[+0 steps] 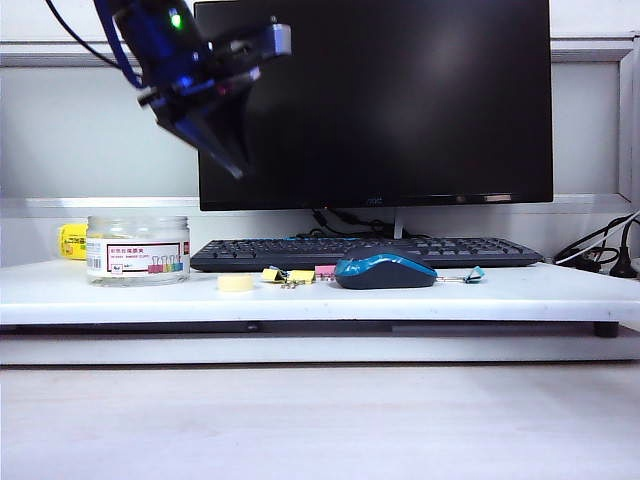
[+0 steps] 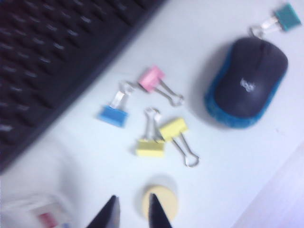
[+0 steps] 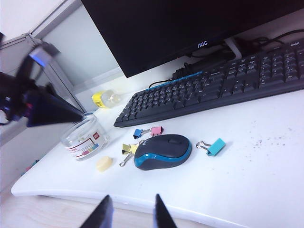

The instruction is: Pick up the clips with the largest number of clips of the same color on the table and place them in a round transparent plastic box.

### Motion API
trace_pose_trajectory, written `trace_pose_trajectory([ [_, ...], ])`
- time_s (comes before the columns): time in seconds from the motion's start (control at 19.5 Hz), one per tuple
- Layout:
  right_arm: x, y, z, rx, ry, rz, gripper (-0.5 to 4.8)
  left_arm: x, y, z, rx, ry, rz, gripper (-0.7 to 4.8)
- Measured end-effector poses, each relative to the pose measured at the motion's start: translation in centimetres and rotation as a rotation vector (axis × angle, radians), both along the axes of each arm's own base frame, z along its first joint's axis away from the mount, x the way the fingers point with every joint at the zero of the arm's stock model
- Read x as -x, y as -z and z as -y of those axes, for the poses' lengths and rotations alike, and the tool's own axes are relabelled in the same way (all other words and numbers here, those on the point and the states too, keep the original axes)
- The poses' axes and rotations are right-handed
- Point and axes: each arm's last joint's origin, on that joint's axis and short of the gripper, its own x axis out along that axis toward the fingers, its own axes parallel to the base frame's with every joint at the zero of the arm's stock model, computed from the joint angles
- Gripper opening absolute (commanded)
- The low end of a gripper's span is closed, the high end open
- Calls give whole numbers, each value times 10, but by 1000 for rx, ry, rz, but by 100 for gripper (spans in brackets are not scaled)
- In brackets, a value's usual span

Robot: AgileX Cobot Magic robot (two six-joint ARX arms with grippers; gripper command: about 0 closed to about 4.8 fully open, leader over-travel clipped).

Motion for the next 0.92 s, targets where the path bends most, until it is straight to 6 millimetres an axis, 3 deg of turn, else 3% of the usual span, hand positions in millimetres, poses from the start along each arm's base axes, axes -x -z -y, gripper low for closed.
trace_pose_trajectory([
  [0.31, 0, 0, 0, 0, 0, 0, 117, -13, 45, 14, -50, 41, -146, 126],
  [0.51, 0, 0, 0, 0, 0, 0, 117, -16, 51, 16, -50, 42, -150, 154],
  [0.92, 0, 0, 0, 1, -7, 0, 117, -23, 61, 21, -26, 42, -160, 157],
])
